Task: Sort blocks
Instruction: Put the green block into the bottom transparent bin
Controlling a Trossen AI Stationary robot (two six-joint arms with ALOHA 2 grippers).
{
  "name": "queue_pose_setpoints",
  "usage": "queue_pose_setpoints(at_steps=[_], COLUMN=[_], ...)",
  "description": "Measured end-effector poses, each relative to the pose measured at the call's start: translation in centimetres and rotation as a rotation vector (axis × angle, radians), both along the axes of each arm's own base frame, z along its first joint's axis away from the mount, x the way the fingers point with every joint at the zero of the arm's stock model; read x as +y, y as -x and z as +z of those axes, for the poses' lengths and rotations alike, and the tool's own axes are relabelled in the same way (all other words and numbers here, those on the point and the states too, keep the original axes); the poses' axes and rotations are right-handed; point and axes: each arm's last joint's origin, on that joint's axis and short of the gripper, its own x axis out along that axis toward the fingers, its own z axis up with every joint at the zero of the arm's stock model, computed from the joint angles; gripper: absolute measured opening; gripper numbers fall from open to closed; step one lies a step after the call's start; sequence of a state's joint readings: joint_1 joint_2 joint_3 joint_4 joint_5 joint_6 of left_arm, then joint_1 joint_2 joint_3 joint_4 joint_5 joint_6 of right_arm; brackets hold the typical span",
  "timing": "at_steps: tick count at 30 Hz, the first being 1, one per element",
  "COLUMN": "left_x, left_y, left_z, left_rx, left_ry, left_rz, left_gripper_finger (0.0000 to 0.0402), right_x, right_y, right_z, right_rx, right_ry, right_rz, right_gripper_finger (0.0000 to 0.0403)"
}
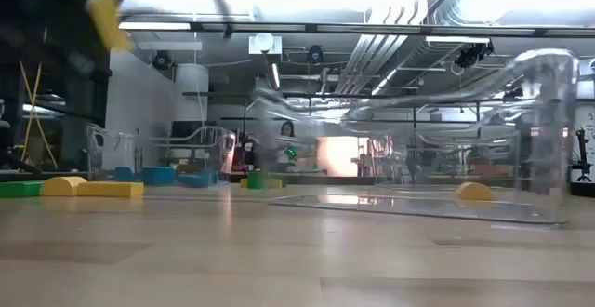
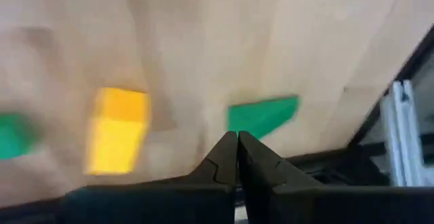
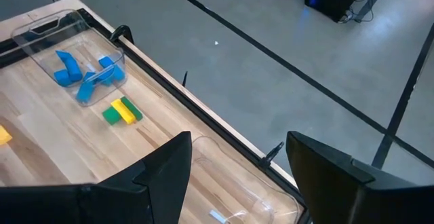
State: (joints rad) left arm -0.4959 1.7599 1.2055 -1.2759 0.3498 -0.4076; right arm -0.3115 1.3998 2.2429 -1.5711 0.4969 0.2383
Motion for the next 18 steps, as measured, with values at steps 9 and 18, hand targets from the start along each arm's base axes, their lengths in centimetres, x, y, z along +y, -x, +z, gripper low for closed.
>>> queue_pose_setpoints(at_steps=[9, 18], left_x=[-1.6, -5.8], left_y=[2.2, 7.2], left_z=[5.2, 4.3], left_rx=[-0.283, -0.360], left_ry=[-0.003, 0.006], left_rz=[0.230, 0.771], left_gripper_finger=[0.0000, 0.0015], right_x=[0.0, 0.0], right_y=[0.0, 0.0], right_z=[0.0, 0.0], right_rx=[-0.005, -0.001], right_ry=[-0.005, -0.001], right_rz=[-0.003, 0.002], right_gripper_finger=[0.0238, 0.0238])
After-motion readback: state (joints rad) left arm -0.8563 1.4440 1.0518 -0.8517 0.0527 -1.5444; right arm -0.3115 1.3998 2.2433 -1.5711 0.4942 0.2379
